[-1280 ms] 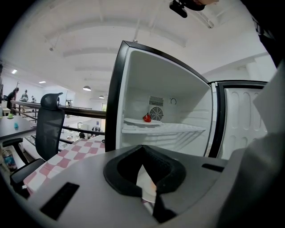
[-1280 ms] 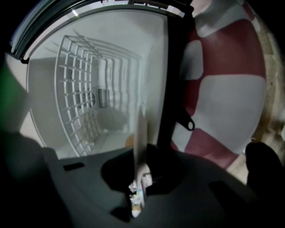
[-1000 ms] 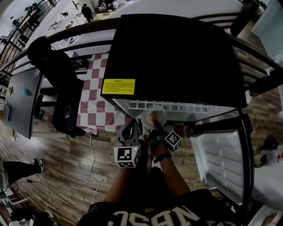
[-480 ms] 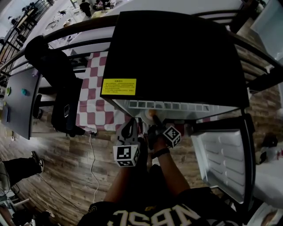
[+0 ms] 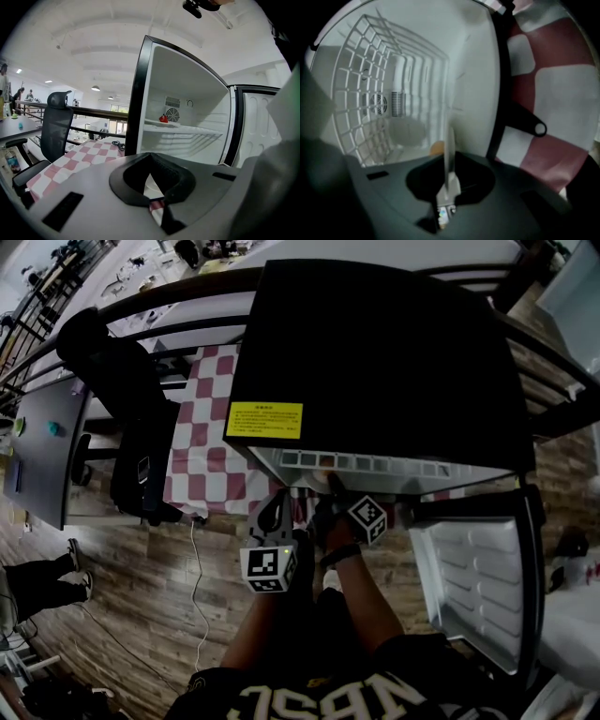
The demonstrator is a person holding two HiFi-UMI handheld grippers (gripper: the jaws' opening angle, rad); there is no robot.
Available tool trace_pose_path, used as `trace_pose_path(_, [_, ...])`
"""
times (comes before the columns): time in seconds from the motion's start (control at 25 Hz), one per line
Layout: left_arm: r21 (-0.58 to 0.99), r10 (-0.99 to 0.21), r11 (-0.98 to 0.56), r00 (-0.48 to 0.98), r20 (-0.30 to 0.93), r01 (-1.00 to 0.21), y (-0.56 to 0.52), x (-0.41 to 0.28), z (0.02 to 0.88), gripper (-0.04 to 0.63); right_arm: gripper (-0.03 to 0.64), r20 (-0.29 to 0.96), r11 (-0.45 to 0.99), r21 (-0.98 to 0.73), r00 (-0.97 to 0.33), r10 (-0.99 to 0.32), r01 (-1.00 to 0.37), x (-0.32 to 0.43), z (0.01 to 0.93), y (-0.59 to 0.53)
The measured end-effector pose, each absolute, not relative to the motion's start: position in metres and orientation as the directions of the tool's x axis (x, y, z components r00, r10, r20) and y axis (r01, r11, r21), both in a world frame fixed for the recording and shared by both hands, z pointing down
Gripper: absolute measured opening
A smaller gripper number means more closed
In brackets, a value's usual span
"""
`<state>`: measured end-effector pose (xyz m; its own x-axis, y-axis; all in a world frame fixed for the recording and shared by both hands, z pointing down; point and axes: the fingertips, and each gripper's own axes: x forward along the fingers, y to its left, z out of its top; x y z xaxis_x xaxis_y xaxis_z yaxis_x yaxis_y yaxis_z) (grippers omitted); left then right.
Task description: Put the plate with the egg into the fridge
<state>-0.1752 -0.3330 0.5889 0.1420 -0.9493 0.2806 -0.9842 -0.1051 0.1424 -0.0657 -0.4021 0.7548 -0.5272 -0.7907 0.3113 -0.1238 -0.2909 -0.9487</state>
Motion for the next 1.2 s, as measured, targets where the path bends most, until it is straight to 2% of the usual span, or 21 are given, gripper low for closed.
trace_pose_path(0.4, [0.153,-0.948,-0.085,0.128,0.291,-0.984,-0.329,-0.183,0.596,0.021,0.038,0.327,-0.268,-0.945,-0.504,-0.800,-0.187,-0.066,0.751,-0.431])
trace_pose_path(0.8, [0.176,-0.948,-0.069,0.120,0.296,-0.982,-0.327,-0.189,0.599,0.021,0.038,0.324,-0.272,-0.946,-0.472,-0.820,-0.176,-0.070,0.749,-0.449])
trace_pose_path(1.2, [0.203,-0.941,-0.053,0.117,0.317,-0.978,-0.325,-0.189,0.605,0.021,0.054,0.407,-0.227,-0.897,-0.514,-0.755,-0.378,-0.071,0.748,-0.449])
